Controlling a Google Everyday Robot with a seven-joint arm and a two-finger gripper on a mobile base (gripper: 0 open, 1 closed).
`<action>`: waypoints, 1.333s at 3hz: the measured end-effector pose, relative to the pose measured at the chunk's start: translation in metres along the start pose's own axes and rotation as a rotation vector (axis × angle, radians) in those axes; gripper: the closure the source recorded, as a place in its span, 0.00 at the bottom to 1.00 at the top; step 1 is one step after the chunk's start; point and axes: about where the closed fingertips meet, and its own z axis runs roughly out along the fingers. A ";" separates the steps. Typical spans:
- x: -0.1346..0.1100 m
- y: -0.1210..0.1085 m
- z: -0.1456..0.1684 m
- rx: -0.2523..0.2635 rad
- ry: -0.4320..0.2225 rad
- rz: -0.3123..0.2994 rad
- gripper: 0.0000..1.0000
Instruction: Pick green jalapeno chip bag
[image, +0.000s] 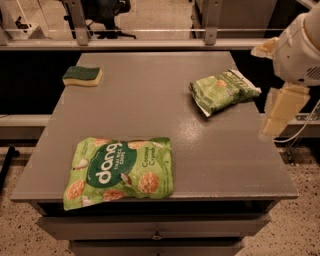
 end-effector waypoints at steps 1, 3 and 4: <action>-0.014 -0.037 0.029 0.072 -0.063 -0.136 0.00; -0.038 -0.104 0.103 0.080 -0.106 -0.242 0.00; -0.038 -0.125 0.141 0.031 -0.107 -0.249 0.00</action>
Offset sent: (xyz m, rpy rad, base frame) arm 0.1568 0.0422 -0.0389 0.0150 -0.2110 0.2779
